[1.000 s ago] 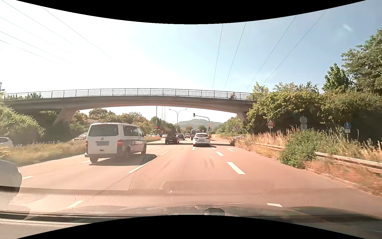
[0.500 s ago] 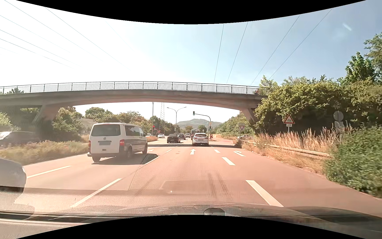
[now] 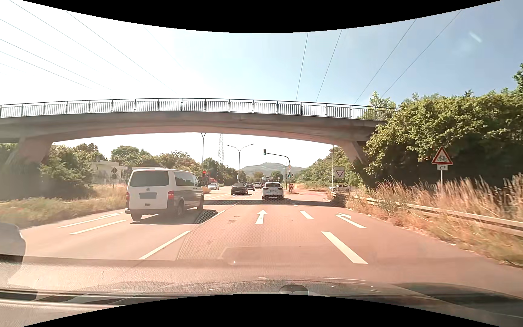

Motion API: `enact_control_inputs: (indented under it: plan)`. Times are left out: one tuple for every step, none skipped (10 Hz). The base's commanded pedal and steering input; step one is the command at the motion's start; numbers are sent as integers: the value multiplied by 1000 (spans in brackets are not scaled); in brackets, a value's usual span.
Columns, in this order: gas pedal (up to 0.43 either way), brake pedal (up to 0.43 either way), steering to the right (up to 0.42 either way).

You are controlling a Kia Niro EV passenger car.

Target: Follow the waypoints while adhering to traffic rules and regulations

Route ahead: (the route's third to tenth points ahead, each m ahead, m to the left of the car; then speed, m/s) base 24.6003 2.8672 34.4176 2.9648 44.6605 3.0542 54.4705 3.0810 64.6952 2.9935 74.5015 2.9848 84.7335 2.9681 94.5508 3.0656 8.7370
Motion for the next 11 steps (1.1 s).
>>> enact_control_inputs:
  plan:
    - [228,0,2]
    - [228,0,2]
    - [228,0,1]
    - [228,0,2]
    - [228,0,1]
    - [228,0,1]
    - [228,0,1]
    - [228,0,1]
    - [228,0,1]
    - [228,0,1]
    - [228,0,0]
